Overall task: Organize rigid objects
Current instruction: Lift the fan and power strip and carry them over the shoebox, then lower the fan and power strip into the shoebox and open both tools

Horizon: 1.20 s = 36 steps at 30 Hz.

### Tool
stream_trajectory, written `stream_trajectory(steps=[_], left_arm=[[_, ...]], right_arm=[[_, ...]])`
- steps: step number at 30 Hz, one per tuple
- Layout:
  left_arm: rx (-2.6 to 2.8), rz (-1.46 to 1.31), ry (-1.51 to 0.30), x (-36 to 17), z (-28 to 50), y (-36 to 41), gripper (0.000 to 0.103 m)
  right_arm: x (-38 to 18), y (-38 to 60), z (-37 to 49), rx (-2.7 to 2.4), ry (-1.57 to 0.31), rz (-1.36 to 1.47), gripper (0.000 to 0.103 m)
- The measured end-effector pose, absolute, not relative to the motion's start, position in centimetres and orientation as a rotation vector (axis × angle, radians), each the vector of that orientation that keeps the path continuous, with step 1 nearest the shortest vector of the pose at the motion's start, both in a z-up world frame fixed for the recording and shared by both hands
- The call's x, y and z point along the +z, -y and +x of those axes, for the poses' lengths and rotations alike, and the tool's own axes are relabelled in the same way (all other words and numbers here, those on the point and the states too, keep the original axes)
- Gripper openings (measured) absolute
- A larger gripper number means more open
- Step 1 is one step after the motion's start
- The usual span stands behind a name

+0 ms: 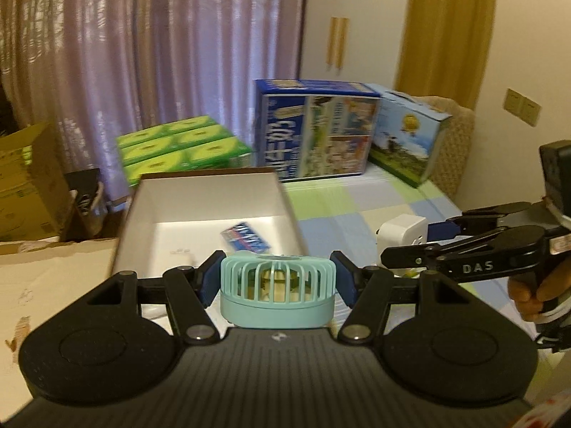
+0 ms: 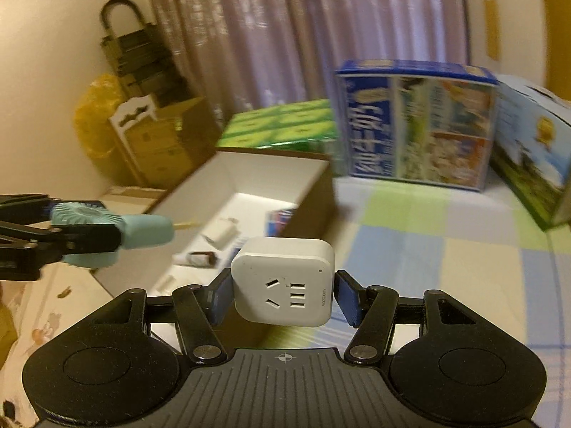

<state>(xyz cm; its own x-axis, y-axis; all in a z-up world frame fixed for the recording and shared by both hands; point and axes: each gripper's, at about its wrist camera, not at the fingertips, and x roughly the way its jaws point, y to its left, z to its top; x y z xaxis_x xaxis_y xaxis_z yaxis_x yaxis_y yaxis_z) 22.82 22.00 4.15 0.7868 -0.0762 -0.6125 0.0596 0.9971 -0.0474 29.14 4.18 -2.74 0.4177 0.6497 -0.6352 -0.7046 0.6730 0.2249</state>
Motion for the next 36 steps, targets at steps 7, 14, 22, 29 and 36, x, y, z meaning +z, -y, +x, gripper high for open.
stream_trajectory(steps=[7,14,22,29,36], left_arm=[[-0.023,-0.035,-0.711,2.0,24.5,-27.0,0.059],[-0.039,-0.018,-0.741,0.3,27.1,-29.6,0.059],[-0.073,0.023,-0.742,-1.1,31.5,-31.7,0.059],[-0.084,0.052,-0.792,-3.5,35.7,-33.3,0.059],[-0.092,0.094,-0.780,-5.5,38.4,-34.1,0.059]], right_arm=[[-3.6,-10.1,29.0,0.910,-0.771,-0.115,0.057],[-4.7,-14.9,30.2,0.915,-0.788,-0.161,0.057],[-6.2,-18.9,33.5,0.892,-0.797,-0.199,0.057],[-8.9,-21.5,37.3,0.860,-0.862,-0.227,0.057],[-11.2,-23.1,39.4,0.841,-0.880,-0.288,0.057]])
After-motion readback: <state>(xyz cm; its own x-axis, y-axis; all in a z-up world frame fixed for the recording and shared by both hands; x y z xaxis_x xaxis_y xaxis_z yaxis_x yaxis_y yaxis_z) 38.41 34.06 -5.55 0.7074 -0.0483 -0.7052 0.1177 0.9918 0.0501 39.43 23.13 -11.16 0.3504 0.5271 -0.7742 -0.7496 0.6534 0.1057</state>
